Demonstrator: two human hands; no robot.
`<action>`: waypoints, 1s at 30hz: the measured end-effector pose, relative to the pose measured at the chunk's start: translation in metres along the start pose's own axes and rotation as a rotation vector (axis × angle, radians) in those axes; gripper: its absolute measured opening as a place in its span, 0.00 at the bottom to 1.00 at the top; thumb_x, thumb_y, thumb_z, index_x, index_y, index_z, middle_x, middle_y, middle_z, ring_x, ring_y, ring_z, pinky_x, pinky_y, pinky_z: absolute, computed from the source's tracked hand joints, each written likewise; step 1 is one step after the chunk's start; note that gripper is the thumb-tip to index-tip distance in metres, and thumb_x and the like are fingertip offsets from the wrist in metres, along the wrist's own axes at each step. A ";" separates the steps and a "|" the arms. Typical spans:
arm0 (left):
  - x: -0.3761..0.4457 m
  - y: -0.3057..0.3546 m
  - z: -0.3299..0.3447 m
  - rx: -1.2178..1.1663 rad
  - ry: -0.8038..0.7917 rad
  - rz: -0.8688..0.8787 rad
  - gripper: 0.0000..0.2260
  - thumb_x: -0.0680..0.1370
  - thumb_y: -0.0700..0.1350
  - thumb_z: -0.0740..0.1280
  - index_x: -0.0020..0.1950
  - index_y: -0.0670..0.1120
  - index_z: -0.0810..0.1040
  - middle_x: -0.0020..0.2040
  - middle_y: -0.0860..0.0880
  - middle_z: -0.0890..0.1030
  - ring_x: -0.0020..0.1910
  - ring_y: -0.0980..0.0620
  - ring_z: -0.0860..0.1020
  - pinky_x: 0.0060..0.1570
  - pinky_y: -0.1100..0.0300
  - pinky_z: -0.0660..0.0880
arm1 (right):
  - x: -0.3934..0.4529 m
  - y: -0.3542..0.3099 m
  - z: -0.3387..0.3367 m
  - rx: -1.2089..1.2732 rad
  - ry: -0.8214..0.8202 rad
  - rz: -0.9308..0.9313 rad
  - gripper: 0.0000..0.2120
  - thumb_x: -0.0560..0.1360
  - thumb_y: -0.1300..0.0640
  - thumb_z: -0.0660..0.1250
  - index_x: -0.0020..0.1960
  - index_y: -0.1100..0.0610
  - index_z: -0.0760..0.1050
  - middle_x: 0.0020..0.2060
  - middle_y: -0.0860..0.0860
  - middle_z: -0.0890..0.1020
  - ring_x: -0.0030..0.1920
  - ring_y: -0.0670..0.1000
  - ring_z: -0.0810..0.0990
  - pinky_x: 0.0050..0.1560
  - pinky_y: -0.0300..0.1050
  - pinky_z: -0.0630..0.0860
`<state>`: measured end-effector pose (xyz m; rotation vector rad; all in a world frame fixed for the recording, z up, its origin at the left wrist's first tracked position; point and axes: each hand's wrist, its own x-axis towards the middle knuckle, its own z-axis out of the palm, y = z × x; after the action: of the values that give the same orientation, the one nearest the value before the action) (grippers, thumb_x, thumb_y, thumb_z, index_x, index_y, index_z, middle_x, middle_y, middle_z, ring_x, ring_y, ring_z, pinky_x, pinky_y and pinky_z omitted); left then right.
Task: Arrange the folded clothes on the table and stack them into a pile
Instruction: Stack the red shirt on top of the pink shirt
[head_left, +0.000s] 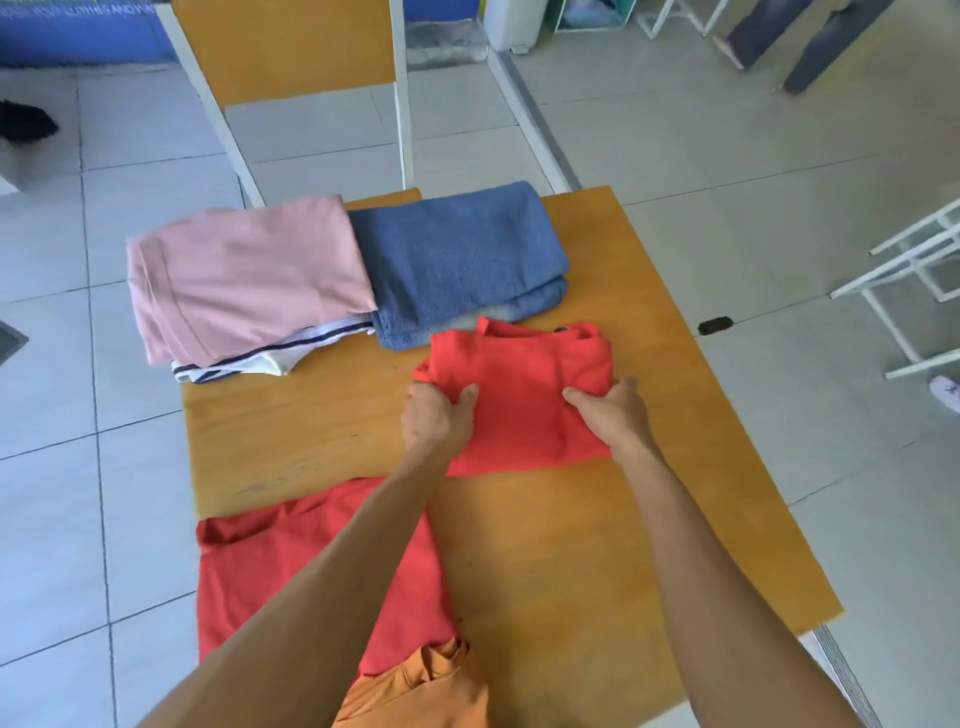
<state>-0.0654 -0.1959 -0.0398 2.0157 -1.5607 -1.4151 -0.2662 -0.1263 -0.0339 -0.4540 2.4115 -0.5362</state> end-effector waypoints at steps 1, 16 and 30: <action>0.000 -0.002 0.000 0.002 0.005 -0.011 0.26 0.77 0.56 0.68 0.62 0.35 0.71 0.59 0.35 0.79 0.60 0.36 0.77 0.57 0.50 0.72 | -0.002 0.004 0.000 0.059 -0.053 0.028 0.31 0.70 0.43 0.76 0.64 0.62 0.75 0.59 0.59 0.83 0.58 0.60 0.82 0.58 0.51 0.79; 0.008 -0.009 -0.140 -0.449 0.173 0.201 0.10 0.78 0.47 0.69 0.55 0.44 0.72 0.43 0.49 0.76 0.39 0.53 0.73 0.36 0.59 0.69 | -0.076 -0.101 -0.001 0.454 -0.362 -0.257 0.12 0.76 0.44 0.73 0.49 0.52 0.81 0.47 0.46 0.87 0.44 0.46 0.85 0.43 0.41 0.81; 0.099 -0.001 -0.289 -0.423 0.628 0.201 0.12 0.79 0.52 0.65 0.58 0.48 0.68 0.47 0.52 0.75 0.44 0.55 0.75 0.43 0.58 0.72 | -0.069 -0.287 0.126 0.490 -0.635 -0.548 0.07 0.79 0.45 0.70 0.51 0.48 0.80 0.48 0.47 0.86 0.48 0.49 0.85 0.50 0.46 0.83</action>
<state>0.1582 -0.3822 0.0535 1.7438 -1.0478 -0.8238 -0.0804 -0.3757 0.0463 -0.9068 1.4732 -1.0068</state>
